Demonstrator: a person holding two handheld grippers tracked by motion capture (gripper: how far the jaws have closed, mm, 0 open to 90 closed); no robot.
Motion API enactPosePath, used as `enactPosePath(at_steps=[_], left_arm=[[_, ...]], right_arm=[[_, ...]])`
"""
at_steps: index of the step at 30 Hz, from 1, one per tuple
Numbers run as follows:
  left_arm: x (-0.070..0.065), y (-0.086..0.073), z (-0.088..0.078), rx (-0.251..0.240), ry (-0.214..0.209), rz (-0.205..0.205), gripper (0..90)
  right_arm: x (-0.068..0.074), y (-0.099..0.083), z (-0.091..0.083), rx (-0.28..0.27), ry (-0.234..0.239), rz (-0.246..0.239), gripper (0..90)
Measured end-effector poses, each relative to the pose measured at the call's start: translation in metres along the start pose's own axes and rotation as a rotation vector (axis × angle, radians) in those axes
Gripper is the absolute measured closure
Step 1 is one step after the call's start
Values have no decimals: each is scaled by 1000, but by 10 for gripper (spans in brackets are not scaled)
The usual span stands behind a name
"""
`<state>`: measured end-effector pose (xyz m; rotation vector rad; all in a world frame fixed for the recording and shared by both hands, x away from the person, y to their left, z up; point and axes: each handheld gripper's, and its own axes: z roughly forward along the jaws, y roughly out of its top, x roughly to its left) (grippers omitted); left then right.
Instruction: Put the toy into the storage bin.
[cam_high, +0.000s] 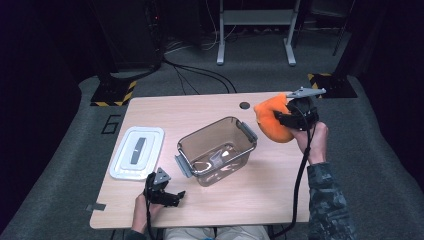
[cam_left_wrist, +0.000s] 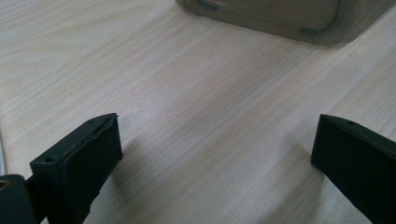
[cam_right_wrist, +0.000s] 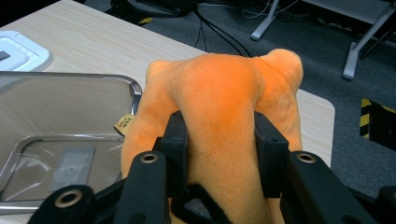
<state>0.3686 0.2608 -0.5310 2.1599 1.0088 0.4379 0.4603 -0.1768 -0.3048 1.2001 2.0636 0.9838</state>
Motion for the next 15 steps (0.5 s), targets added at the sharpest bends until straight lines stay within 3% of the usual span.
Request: enactPosePath(at_steps=[3, 15], left_arm=[[0, 0, 0, 5, 0, 6, 15], [0, 0, 0, 5, 2, 2, 17]], right_arm=[[3, 4, 0, -7, 12, -19, 633], [22, 18, 9, -39, 88, -22, 631]])
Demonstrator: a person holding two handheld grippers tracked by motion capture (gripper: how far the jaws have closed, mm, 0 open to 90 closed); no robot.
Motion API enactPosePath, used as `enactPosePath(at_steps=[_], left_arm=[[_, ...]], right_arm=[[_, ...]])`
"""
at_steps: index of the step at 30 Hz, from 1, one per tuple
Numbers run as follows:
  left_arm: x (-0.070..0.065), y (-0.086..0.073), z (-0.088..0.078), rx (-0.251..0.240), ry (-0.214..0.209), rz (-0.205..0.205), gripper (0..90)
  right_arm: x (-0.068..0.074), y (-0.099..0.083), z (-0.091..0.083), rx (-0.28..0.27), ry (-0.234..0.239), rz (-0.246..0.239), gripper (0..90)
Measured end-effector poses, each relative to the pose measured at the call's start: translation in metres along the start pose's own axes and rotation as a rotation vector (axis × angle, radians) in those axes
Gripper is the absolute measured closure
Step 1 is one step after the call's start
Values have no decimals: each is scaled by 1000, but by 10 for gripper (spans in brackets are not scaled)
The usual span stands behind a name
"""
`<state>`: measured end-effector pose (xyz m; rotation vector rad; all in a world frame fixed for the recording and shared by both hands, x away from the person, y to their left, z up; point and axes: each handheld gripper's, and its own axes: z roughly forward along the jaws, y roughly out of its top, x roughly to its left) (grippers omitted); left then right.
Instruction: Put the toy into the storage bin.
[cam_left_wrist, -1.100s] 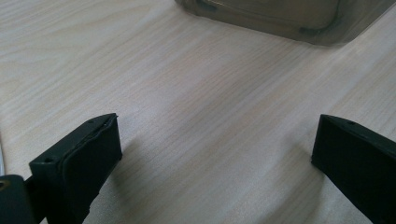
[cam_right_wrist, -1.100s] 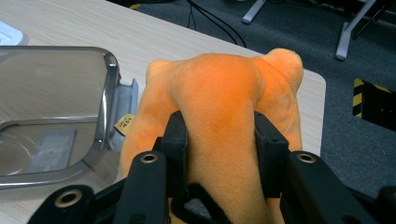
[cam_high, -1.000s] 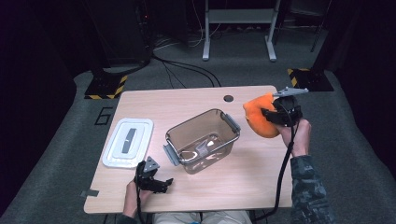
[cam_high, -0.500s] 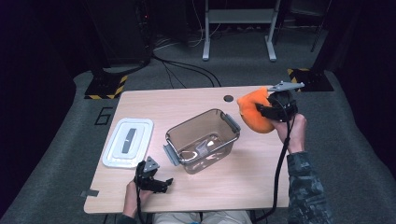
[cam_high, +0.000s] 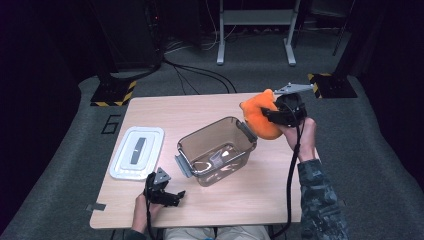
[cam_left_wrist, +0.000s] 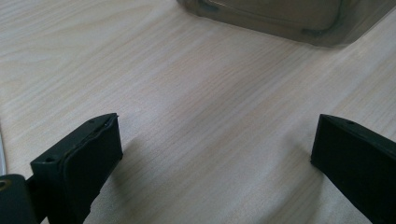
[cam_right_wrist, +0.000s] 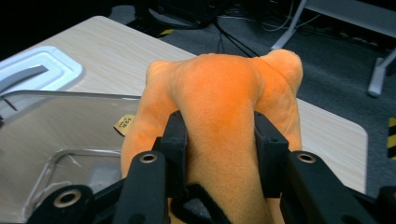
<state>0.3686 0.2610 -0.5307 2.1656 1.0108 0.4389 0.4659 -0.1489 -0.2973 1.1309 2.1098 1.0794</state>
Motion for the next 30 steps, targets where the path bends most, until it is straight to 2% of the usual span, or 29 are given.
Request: enactPosePath(at_steps=[12, 30], left_arm=[[0, 0, 1, -7, 4, -9, 17], [-1, 0, 1, -3, 2, -19, 17]], right_arm=[[18, 9, 12, -1, 68, -4, 629], [50, 12, 46, 34, 151, -13, 626]])
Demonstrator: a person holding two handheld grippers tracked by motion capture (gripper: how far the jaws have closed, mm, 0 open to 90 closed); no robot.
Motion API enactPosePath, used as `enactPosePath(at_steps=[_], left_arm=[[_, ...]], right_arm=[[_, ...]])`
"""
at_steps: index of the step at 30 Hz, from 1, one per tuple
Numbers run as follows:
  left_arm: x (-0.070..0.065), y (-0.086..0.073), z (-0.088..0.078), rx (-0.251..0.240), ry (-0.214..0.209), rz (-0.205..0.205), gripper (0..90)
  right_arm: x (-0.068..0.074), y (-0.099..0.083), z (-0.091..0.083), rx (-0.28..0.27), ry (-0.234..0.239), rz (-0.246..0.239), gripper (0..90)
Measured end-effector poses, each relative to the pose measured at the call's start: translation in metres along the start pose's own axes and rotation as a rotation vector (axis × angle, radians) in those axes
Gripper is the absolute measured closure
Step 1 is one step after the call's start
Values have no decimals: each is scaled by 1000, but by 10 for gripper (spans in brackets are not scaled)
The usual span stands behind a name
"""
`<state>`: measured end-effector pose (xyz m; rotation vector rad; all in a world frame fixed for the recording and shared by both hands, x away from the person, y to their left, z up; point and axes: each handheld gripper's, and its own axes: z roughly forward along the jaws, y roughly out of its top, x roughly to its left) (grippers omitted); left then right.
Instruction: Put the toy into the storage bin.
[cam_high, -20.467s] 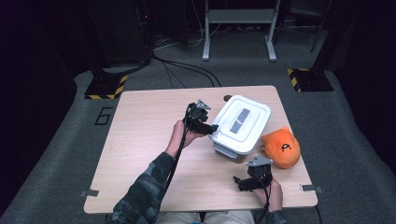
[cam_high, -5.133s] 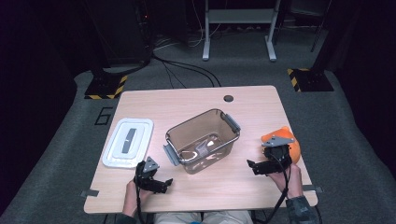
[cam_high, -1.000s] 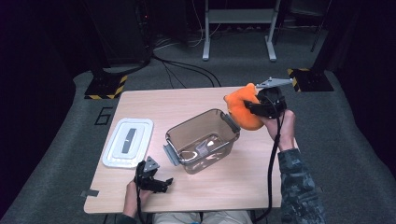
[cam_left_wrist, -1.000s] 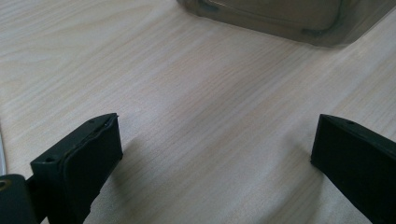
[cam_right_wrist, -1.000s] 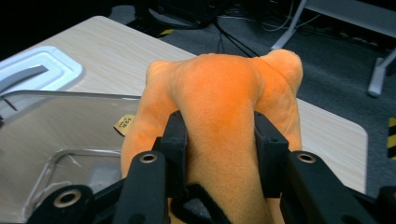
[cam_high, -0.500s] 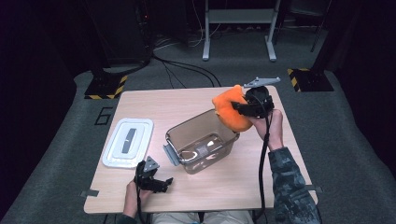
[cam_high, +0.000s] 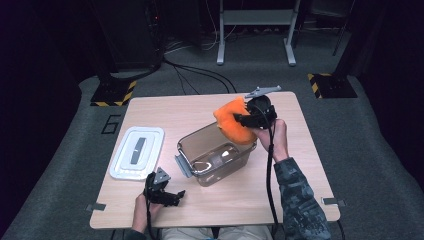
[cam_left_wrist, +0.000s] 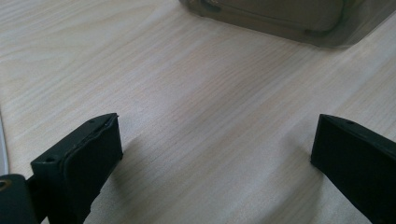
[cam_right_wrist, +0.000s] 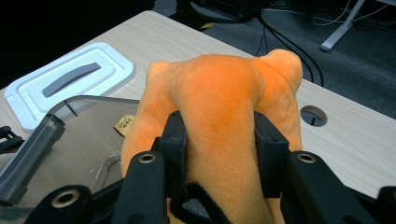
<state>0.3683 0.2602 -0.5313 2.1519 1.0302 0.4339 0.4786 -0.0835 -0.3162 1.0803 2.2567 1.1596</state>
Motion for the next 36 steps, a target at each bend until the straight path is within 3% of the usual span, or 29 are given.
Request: enactPosePath(at_steps=[16, 25, 36], left_arm=[[0, 0, 0, 0, 1, 0, 17], [0, 0, 0, 1, 0, 0, 17], [0, 0, 0, 1, 1, 3, 17]], right_arm=[[12, -9, 22, 20, 55, 2, 621], [11, -17, 34, 44, 78, -10, 613], [8, -26, 39, 46, 91, 8, 603]])
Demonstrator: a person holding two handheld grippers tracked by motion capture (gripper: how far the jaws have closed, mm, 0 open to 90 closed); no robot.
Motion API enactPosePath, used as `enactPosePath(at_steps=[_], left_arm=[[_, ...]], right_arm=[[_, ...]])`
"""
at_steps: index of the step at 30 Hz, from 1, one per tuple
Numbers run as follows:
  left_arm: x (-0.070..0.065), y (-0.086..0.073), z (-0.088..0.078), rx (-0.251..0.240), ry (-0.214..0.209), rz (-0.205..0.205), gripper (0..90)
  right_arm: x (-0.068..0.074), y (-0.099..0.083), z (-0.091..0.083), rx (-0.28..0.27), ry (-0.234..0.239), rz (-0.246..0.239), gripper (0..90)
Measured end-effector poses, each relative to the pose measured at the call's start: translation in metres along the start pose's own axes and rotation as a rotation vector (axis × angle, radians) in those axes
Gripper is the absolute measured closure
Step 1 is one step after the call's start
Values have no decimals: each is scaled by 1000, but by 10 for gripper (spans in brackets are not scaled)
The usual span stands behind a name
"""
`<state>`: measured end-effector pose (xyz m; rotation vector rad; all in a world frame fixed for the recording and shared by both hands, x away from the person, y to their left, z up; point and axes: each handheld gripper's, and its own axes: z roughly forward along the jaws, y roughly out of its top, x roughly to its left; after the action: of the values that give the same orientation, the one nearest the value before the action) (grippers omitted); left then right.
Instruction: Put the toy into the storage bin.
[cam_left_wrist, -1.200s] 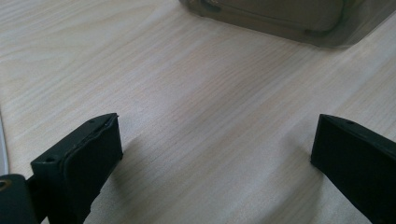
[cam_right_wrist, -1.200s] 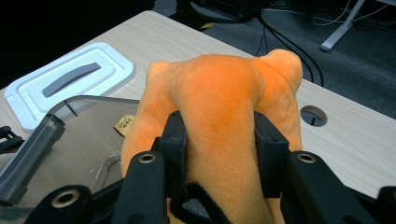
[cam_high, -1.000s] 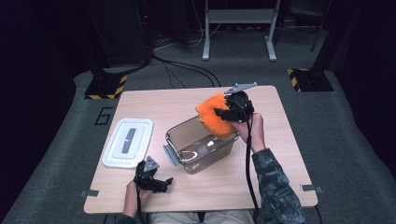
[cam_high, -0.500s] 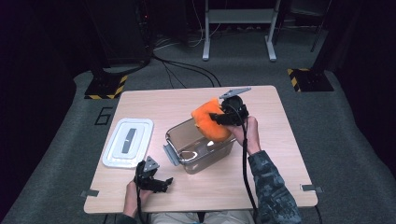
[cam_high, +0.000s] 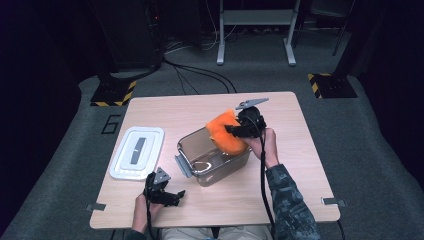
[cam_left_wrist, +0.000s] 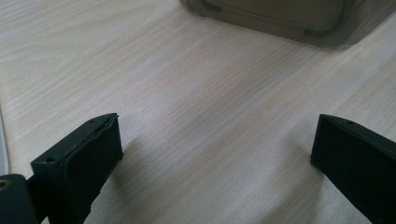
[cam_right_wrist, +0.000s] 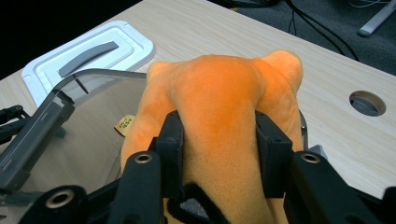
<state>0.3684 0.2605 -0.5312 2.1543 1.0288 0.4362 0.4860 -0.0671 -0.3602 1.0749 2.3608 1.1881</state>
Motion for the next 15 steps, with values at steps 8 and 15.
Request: enactPosePath(at_steps=[8, 15], left_arm=[[0, 0, 0, -1, 2, 1, 17], [0, 0, 0, -2, 2, 2, 18]], right_arm=[[-4, -7, 5, -4, 20, 24, 597], [-6, -11, 7, -4, 28, 37, 589]])
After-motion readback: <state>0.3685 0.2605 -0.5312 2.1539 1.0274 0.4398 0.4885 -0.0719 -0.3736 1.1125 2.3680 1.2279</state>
